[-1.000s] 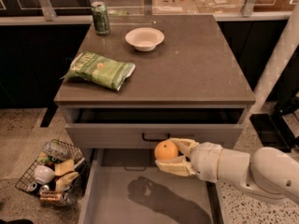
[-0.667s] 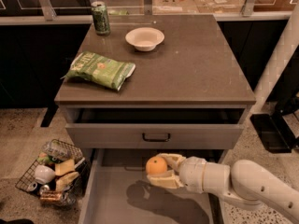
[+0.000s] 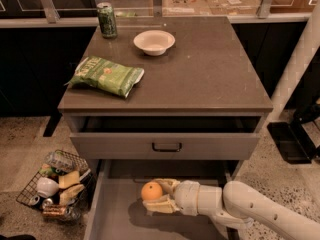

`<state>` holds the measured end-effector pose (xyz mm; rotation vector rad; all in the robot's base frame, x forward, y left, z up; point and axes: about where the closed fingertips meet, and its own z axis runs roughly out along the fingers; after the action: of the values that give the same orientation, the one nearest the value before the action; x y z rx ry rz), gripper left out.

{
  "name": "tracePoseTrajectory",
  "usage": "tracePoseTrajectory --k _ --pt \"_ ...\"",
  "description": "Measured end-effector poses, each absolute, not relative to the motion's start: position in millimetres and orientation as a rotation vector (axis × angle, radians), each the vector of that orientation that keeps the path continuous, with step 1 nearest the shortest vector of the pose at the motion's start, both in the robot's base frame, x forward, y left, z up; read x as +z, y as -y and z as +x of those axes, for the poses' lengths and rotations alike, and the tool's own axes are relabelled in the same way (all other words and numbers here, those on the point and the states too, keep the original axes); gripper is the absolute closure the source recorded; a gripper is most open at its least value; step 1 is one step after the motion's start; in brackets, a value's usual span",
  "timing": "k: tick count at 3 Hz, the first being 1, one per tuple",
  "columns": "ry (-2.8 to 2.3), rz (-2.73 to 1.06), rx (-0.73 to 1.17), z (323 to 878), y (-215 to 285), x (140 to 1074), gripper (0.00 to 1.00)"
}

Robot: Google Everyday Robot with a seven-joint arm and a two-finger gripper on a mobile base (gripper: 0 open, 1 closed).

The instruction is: Place orange into middle drawer

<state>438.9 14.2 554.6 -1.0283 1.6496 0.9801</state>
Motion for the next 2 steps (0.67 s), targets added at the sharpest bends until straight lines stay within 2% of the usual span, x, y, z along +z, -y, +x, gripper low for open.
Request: tracePoseTrajectory --k 2 --pt "-1.639 -1.031 1.004 447.0 -22.6 545.9 1.0"
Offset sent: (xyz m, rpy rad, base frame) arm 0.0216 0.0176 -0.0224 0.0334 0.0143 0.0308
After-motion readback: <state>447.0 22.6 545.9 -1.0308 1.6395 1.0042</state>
